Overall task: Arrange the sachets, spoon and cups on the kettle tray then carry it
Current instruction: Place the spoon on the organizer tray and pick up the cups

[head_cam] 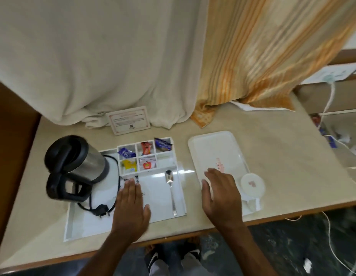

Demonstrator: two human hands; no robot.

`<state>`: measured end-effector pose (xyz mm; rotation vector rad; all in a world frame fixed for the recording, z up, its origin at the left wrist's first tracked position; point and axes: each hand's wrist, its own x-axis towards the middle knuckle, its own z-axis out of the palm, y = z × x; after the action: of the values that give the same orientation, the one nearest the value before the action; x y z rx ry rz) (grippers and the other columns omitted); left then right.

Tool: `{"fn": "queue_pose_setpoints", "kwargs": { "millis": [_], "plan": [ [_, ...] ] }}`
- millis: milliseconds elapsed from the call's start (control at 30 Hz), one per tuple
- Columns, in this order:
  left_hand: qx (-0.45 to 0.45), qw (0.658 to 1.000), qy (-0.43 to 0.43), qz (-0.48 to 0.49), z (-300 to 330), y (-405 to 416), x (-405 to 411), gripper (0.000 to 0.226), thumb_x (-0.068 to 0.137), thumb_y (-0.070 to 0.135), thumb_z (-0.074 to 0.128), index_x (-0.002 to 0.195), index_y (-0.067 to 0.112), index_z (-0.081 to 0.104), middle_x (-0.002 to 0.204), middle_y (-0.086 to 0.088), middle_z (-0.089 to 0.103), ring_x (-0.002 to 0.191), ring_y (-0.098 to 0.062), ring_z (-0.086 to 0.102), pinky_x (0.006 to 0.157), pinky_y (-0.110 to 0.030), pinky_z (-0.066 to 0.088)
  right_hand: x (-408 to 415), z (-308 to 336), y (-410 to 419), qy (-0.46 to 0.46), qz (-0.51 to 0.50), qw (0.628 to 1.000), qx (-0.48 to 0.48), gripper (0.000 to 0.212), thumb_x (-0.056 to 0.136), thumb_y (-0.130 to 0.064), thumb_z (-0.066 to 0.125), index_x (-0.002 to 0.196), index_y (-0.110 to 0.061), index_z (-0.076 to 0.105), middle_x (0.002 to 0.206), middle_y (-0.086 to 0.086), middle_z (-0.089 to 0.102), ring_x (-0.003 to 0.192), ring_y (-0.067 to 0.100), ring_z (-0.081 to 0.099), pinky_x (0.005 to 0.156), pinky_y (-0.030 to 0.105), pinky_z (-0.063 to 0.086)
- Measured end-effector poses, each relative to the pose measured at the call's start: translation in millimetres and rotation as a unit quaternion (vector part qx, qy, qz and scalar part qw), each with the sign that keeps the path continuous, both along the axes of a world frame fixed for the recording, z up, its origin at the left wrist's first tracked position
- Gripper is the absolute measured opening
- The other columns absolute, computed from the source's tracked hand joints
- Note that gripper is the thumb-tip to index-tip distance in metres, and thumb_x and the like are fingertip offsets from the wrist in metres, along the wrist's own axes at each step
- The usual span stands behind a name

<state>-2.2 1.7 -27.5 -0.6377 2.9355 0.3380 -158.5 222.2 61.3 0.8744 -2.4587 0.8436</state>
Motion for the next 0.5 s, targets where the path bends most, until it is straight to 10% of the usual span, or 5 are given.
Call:
{"fn": "queue_pose_setpoints", "kwargs": {
  "millis": [167,267,400,500],
  "plan": [
    [0.068,0.997,0.026,0.031,37.0,60.5,-30.3,0.083,0.091,0.041,0.038,0.150,-0.009,0.009,0.159,-0.032,0.005,0.149,-0.045,0.006,0.120,-0.058,0.015,-18.5,11.5,82.5,-0.001,-0.100,0.992,0.081,0.030,0.082,-0.006,0.058,0.111,0.000,0.066,0.115,0.020,0.068,0.104,0.037,0.065,0.092,0.046,0.047],
    [0.139,0.987,0.046,-0.069,56.6,117.8,-67.5,0.093,0.092,0.057,0.035,0.153,0.006,-0.013,0.160,-0.015,-0.018,0.151,-0.030,-0.010,0.124,-0.044,0.003,-41.3,12.7,110.9,-0.221,-0.114,0.961,0.124,0.071,0.073,-0.012,0.067,0.138,-0.013,0.038,0.144,0.013,0.044,0.129,0.033,0.043,0.106,0.046,0.035],
    [0.233,0.970,0.015,-0.063,67.5,178.0,-118.4,0.109,0.081,0.076,0.048,0.156,0.020,-0.009,0.167,-0.003,-0.004,0.152,-0.021,0.004,0.123,-0.039,0.013,-64.8,-9.6,120.1,-0.367,-0.064,0.902,0.220,0.107,0.068,-0.027,0.071,0.147,-0.034,-0.001,0.162,-0.002,0.002,0.146,0.027,0.012,0.115,0.045,0.024],
    [0.284,0.958,0.028,-0.010,70.7,191.9,-136.9,0.099,0.083,0.060,0.064,0.155,0.024,0.006,0.162,0.000,0.022,0.143,-0.018,0.031,0.114,-0.034,0.033,-67.0,-22.5,112.0,-0.330,-0.038,0.911,0.245,0.096,0.076,-0.032,0.070,0.148,-0.040,0.006,0.158,0.004,0.021,0.137,0.024,0.032,0.108,0.038,0.036]
  ]
}}
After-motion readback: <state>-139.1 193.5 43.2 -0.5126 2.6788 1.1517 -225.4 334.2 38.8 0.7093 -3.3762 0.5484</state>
